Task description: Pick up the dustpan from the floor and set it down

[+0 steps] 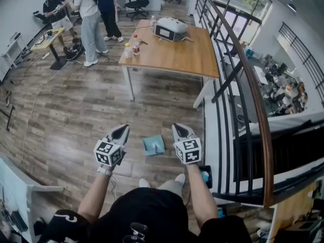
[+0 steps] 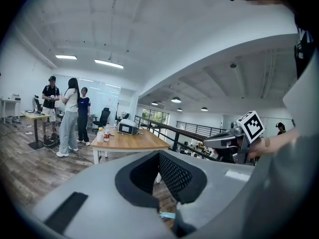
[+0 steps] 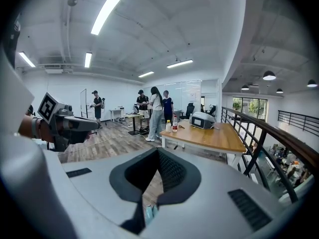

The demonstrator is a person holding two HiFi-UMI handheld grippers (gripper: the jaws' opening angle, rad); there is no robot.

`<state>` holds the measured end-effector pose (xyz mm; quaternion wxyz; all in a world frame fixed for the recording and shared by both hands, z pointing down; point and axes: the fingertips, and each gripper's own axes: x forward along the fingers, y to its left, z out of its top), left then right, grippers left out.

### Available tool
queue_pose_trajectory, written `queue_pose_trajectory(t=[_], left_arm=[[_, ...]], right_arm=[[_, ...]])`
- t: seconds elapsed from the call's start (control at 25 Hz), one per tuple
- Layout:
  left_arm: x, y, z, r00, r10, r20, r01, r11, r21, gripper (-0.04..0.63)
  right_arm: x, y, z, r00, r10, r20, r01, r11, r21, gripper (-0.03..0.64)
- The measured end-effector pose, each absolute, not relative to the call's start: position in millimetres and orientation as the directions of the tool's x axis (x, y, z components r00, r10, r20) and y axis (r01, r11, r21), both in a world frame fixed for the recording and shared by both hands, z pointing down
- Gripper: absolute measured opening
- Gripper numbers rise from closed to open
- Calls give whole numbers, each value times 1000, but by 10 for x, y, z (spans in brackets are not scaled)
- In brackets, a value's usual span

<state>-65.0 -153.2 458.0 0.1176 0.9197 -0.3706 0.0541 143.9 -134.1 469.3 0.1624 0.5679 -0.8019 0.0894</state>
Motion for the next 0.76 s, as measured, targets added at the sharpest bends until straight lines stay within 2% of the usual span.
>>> queue_pose_trajectory(t=[0.76], left_arm=[[-678, -1453, 4634, 717, -669, 197, -697, -694, 181, -3]], right_arm=[[1409, -1322, 4740, -295, -875, 384, -938, 342, 57, -5]])
